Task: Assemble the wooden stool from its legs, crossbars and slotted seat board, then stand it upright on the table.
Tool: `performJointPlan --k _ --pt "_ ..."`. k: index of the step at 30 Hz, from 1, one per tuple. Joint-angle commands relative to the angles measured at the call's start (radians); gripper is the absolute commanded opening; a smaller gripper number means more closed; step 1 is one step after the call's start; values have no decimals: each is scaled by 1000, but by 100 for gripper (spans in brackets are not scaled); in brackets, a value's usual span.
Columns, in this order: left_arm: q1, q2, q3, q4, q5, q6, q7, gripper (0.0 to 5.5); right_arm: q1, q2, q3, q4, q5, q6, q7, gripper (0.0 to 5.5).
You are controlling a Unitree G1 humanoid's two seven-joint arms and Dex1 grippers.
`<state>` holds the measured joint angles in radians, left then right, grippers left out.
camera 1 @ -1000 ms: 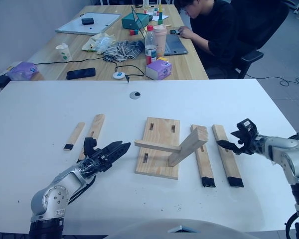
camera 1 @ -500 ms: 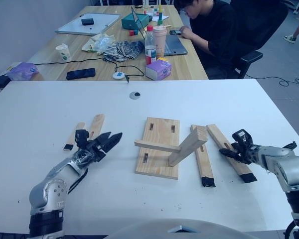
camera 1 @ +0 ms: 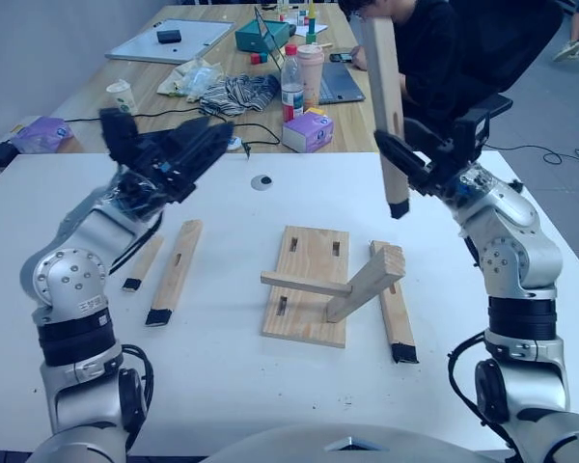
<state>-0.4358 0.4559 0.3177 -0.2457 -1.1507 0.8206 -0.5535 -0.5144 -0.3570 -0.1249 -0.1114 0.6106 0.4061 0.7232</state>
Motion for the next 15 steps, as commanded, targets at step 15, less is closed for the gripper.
performJointPlan --k 15 --pt "-89 -54 -139 -73 -169 75 -34 437 31 -14 69 -236 380 359 125 205"
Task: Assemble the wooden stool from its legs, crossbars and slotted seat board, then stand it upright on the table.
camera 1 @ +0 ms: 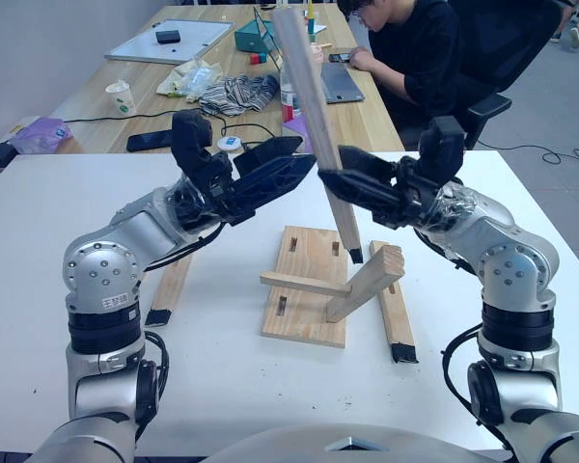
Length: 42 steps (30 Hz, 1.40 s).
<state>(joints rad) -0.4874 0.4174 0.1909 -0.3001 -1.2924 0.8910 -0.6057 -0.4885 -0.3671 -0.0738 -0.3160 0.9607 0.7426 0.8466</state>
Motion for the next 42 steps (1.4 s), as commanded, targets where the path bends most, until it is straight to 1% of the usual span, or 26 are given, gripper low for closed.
performJointPlan --k 1,5,10,23,26,30,31,35,38,42 --pt "-41 -20 -11 -18 -34 4 26 437 6 -2 22 -35 34 25 -1 205" --pt "-40 -45 -8 -32 -109 11 47 437 6 9 35 -43 35 23 -18 205" --pt "-28 -51 -29 -45 -139 8 65 437 3 15 41 -44 41 19 -33 205" --pt "-12 -39 -47 -37 -125 7 64 225 1 22 37 -56 93 26 -69 205" --pt "-19 -30 -45 -36 -117 0 54 220 -5 19 39 -56 98 23 -74 205" --pt "-37 -29 -27 -11 -40 -67 16 214 -17 19 51 -39 42 -2 -107 205" --pt "-43 -27 -20 4 -25 -78 10 213 -20 18 51 -29 38 0 -116 242" --pt "-63 -6 2 86 42 -114 -30 204 -26 -12 57 -8 -25 -36 -101 309" --pt "-64 32 28 214 136 -167 -114 203 -24 -75 62 32 -111 -84 -28 313" --pt "-26 71 55 392 217 -206 -245 203 -27 -130 15 122 -166 -128 23 313"
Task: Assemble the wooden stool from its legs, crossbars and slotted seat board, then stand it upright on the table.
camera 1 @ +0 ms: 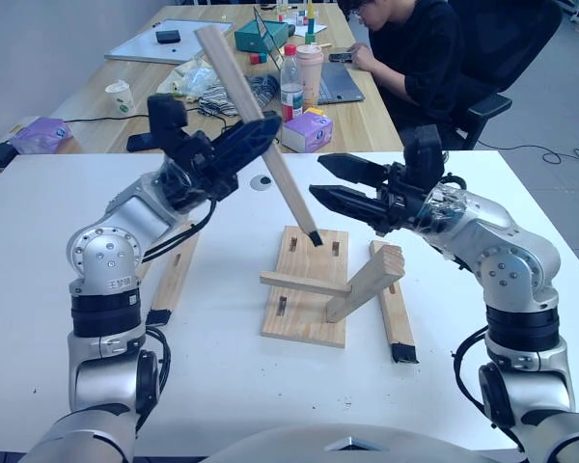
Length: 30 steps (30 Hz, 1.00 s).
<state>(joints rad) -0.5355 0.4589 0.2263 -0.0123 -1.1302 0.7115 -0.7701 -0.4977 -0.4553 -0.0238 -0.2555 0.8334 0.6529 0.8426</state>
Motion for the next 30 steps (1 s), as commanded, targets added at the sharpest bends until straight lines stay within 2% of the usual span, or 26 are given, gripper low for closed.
performJointPlan --k 1,11,18,24,30 --pt "45 34 13 134 78 -31 -116 203 -24 -46 -48 101 -60 -56 26 313" --pt "227 -26 -34 269 233 -103 -308 203 -81 -42 -99 331 -157 -140 49 313" --pt "230 -20 -84 362 349 -157 -401 203 -96 -23 -87 364 -182 -144 63 313" --pt "238 -29 -60 307 286 -75 -408 202 -76 -11 -84 346 -182 -140 60 313" --pt "253 0 -100 335 398 -167 -448 202 -72 -12 -85 342 -181 -137 60 313"
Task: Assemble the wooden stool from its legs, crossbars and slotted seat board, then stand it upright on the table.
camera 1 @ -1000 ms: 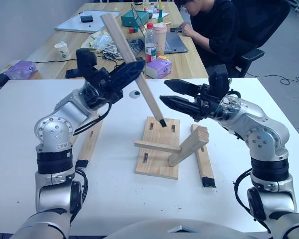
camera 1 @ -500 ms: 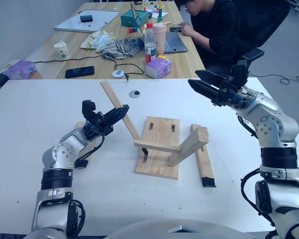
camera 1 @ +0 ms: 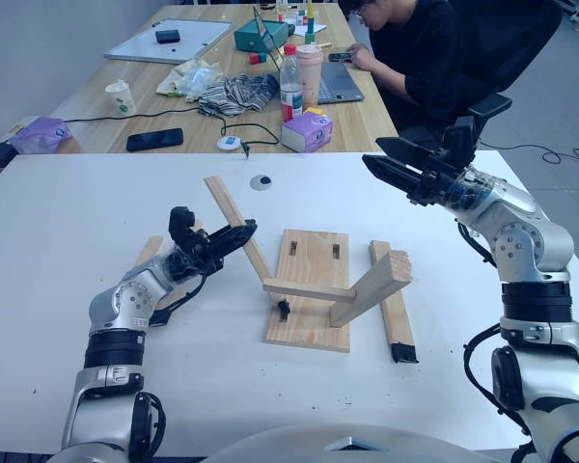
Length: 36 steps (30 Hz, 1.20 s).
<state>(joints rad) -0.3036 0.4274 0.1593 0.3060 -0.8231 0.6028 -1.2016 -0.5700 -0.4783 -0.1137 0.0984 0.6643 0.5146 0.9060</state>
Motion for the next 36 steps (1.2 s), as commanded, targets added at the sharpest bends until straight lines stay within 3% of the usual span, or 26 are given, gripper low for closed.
performJointPlan --k 1,10,23,31,36 --pt "25 41 -43 14 113 -81 -29 202 2 11 6 -12 -12 1 -2 313" --pt "111 180 -142 -125 233 -219 -135 202 25 8 5 -28 -11 2 0 313" --pt "70 342 -292 -141 377 -412 -272 202 78 20 11 -65 -15 -7 -19 313" --pt "49 403 -359 -232 463 -458 -233 202 103 23 13 -91 -15 -9 -36 313" --pt "32 423 -406 -304 485 -390 -166 202 123 27 14 -107 -17 -12 -47 313"
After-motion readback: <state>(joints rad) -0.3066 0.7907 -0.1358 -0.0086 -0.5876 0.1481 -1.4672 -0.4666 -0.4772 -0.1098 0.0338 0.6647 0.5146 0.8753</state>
